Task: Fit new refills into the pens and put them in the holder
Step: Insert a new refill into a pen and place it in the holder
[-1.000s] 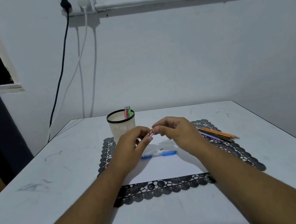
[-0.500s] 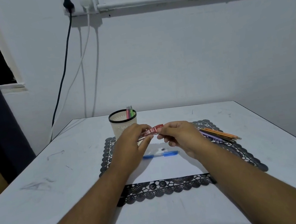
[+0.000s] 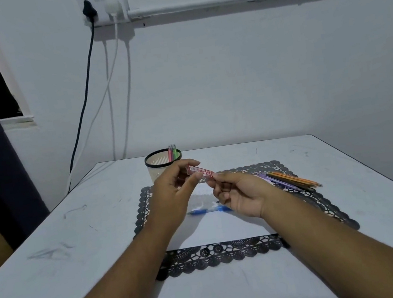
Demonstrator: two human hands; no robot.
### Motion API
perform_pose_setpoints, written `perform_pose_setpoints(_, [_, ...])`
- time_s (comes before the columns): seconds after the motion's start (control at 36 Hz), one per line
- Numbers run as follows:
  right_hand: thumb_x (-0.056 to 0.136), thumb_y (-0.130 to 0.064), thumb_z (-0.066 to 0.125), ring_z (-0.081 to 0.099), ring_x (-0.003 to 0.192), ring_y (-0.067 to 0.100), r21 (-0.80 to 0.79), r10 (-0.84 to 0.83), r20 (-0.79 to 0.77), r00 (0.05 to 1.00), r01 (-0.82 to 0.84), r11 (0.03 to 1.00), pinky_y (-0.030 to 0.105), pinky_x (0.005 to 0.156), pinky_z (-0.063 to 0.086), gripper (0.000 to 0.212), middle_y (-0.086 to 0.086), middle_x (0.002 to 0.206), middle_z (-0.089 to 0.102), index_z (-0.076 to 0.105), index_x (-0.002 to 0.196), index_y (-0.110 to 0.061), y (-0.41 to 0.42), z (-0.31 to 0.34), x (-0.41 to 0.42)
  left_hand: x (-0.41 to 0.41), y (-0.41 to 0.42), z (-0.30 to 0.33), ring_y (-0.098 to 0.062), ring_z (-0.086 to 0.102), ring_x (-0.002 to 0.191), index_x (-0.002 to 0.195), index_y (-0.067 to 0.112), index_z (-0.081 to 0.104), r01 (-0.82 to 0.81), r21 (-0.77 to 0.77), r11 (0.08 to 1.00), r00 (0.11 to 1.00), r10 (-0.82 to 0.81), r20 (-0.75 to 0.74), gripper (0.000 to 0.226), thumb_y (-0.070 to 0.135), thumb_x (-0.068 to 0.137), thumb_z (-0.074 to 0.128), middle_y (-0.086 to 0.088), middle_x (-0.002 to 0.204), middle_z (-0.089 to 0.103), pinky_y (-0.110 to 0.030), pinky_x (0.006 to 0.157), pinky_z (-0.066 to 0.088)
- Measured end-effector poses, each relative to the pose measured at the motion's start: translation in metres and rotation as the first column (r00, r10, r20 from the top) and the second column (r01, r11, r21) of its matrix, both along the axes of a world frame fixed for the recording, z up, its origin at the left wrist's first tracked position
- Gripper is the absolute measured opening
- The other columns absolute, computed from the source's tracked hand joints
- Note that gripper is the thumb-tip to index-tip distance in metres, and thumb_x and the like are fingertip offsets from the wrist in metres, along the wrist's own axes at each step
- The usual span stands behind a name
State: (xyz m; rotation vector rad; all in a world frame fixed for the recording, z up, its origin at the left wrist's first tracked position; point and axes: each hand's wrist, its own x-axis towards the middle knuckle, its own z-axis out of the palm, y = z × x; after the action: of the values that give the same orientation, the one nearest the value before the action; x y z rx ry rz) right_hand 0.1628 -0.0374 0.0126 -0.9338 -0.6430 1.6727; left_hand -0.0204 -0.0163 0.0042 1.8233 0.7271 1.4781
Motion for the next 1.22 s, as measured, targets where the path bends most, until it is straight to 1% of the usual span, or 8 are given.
perform_pose_setpoints(0.22, [0.095, -0.009, 0.065, 0.061, 0.063, 0.010, -0.005, 0.047, -0.068, 0.997, -0.047, 0.999, 0.014, 0.046, 0.045, 0.013, 0.011, 0.086, 0.075, 0.073, 0.099, 0.001, 0.000, 0.000, -0.001, -0.003, -0.005, 0.009, -0.018, 0.069, 0.088, 0.107, 0.025, 0.070, -0.023, 0.041, 0.999, 0.996, 0.020, 0.088, 0.012, 0.016, 0.099, 0.067, -0.004, 0.095, 0.072, -0.025, 0.078, 0.055])
perform_pose_setpoints(0.36, [0.078, -0.009, 0.071, 0.060, 0.067, 0.011, 0.028, 0.063, -0.078, 0.995, -0.061, 0.998, 0.015, 0.049, 0.045, 0.028, 0.011, 0.089, 0.075, 0.072, 0.104, 0.001, -0.001, 0.002, -0.001, -0.008, 0.000, 0.007, -0.022, 0.070, 0.091, 0.109, 0.026, 0.070, -0.067, 0.088, 0.994, 0.997, 0.064, 0.040, 0.013, 0.030, 0.097, 0.066, 0.001, 0.096, 0.072, -0.036, 0.081, 0.058])
perform_pose_setpoints(0.67, [0.080, -0.010, 0.070, 0.063, 0.064, 0.012, 0.060, 0.049, -0.080, 0.996, -0.044, 0.997, 0.015, 0.048, 0.045, 0.025, 0.011, 0.087, 0.075, 0.071, 0.101, 0.003, -0.001, 0.001, 0.000, -0.008, -0.001, 0.005, -0.026, 0.069, 0.092, 0.110, 0.031, 0.070, -0.056, 0.123, 0.991, 0.998, 0.057, -0.004, 0.015, 0.034, 0.096, 0.065, 0.000, 0.099, 0.072, -0.051, 0.082, 0.058])
perform_pose_setpoints(0.83, [0.086, -0.009, 0.069, 0.061, 0.063, 0.011, 0.087, 0.052, -0.069, 0.996, -0.046, 0.995, 0.014, 0.046, 0.045, 0.018, 0.009, 0.085, 0.074, 0.069, 0.103, -0.001, -0.001, 0.000, 0.000, -0.009, 0.000, 0.004, -0.026, 0.068, 0.093, 0.110, 0.033, 0.070, -0.049, 0.099, 0.994, 0.998, 0.052, -0.024, 0.016, 0.036, 0.095, 0.066, 0.000, 0.100, 0.072, -0.049, 0.083, 0.057])
perform_pose_setpoints(0.97, [0.099, -0.008, 0.062, 0.061, 0.058, 0.010, 0.066, 0.018, -0.046, 0.999, -0.015, 0.998, 0.015, 0.045, 0.045, 0.009, 0.009, 0.082, 0.074, 0.070, 0.099, -0.003, 0.002, -0.002, 0.001, -0.007, -0.003, 0.009, -0.030, 0.068, 0.091, 0.106, 0.027, 0.072, -0.042, 0.016, 0.999, 0.998, 0.041, 0.041, 0.012, 0.018, 0.098, 0.069, -0.011, 0.098, 0.071, -0.045, 0.079, 0.055])
perform_pose_setpoints(1.11, [0.099, -0.007, 0.064, 0.061, 0.058, 0.011, 0.105, -0.088, 0.035, 0.995, 0.084, 0.991, 0.018, 0.046, 0.048, 0.009, 0.011, 0.084, 0.075, 0.070, 0.103, -0.002, 0.003, -0.003, 0.006, -0.011, 0.006, -0.001, -0.031, 0.070, 0.090, 0.106, 0.034, 0.073, -0.085, -0.018, 0.996, 0.992, 0.083, -0.091, 0.017, 0.023, 0.093, 0.075, -0.002, 0.092, 0.074, -0.056, 0.084, 0.058])
perform_pose_setpoints(1.17, [0.099, -0.007, 0.064, 0.061, 0.058, 0.011, 0.154, -0.149, 0.101, 0.984, 0.132, 0.979, 0.019, 0.049, 0.050, 0.009, 0.011, 0.085, 0.075, 0.070, 0.104, -0.002, 0.004, -0.003, 0.008, -0.010, 0.009, -0.003, -0.022, 0.069, 0.083, 0.107, 0.034, 0.072, -0.136, 0.007, 0.991, 0.971, 0.135, -0.196, 0.019, 0.022, 0.092, 0.076, 0.004, 0.088, 0.074, -0.049, 0.077, 0.059])
perform_pose_setpoints(1.22, [0.099, -0.006, 0.065, 0.060, 0.060, 0.012, 0.213, -0.211, 0.165, 0.964, 0.174, 0.961, 0.021, 0.053, 0.050, 0.008, 0.013, 0.087, 0.076, 0.070, 0.104, -0.002, 0.003, -0.002, 0.011, -0.010, 0.010, -0.004, -0.008, 0.066, 0.079, 0.109, 0.037, 0.071, -0.191, 0.075, 0.979, 0.917, 0.205, -0.342, 0.021, 0.026, 0.092, 0.077, 0.011, 0.087, 0.072, -0.034, 0.070, 0.057])
